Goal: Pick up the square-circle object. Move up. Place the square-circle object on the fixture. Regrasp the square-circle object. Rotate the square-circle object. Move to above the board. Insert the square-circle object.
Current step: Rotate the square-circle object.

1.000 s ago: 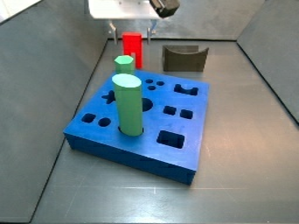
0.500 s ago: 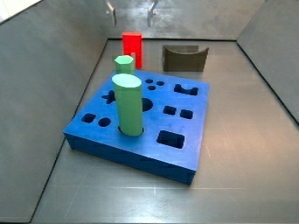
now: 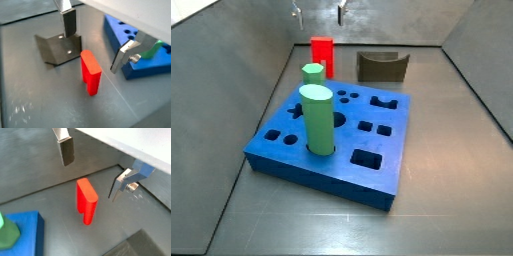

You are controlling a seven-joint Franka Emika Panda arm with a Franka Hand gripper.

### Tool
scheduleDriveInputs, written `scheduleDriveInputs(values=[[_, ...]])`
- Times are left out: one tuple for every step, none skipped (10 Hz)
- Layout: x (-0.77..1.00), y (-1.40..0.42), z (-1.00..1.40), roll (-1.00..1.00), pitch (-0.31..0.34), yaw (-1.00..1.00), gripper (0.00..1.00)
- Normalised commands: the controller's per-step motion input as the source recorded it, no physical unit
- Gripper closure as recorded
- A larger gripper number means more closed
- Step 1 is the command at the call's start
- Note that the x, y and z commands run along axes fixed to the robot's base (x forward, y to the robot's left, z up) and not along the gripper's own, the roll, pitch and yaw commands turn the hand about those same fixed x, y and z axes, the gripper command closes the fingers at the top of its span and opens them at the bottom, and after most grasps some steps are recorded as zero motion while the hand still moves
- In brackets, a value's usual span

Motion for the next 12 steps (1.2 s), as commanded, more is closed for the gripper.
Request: scheduleDriveInputs(values=[[0.01, 0.0, -0.02, -0.01, 0.003, 1.0, 0.0], [0.01, 0.0, -0.02, -0.01, 0.003, 1.0, 0.0], [0.01, 0.0, -0.02, -0.01, 0.003, 1.0, 0.0], [0.02, 0.0, -0.01, -0.01, 0.003, 1.0, 0.0], [0.02, 0.0, -0.01, -0.01, 0.003, 1.0, 0.0], [0.02, 0.0, -0.01, -0.01, 0.003, 1.0, 0.0], [0.02, 0.0, -0.01, -0.01, 0.003, 1.0, 0.0], [0.02, 0.0, -0.01, -0.01, 0.003, 1.0, 0.0], [0.02, 0.0, -0.01, -0.01, 0.004, 1.0, 0.0], [0.02, 0.0, -0.01, -0.01, 0.004, 1.0, 0.0], [0.02, 0.0, -0.01, -0.01, 0.004, 1.0, 0.0], [0.02, 0.0, -0.01, -0.01, 0.004, 1.0, 0.0]])
